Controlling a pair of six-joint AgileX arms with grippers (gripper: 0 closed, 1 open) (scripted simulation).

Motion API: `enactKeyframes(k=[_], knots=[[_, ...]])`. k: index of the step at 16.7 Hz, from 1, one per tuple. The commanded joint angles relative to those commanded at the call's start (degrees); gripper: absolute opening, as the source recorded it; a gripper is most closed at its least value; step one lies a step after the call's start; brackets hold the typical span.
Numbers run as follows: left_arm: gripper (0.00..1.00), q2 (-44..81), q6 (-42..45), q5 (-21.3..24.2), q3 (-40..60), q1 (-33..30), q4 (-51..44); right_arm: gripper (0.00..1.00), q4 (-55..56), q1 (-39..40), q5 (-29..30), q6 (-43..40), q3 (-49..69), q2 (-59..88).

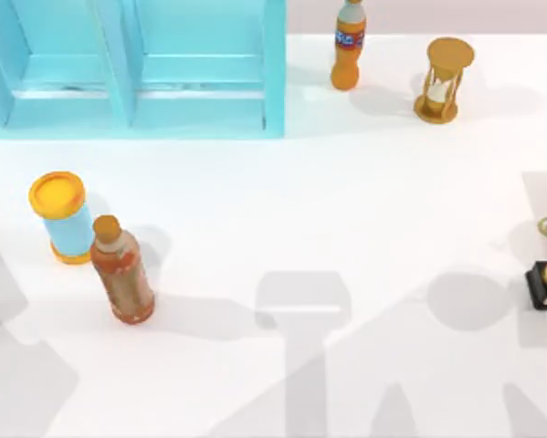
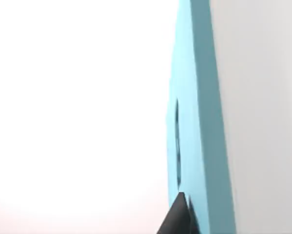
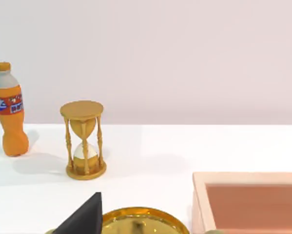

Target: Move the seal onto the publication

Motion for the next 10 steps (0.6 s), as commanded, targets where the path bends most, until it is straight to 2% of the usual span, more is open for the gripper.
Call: enactKeyframes(k=[10], knots=[[0.00,-7.71,17.46,4.39,74.94,29.37,4.65,1.00,0.00,0.00,0.00,0.00,0.00,0.00]])
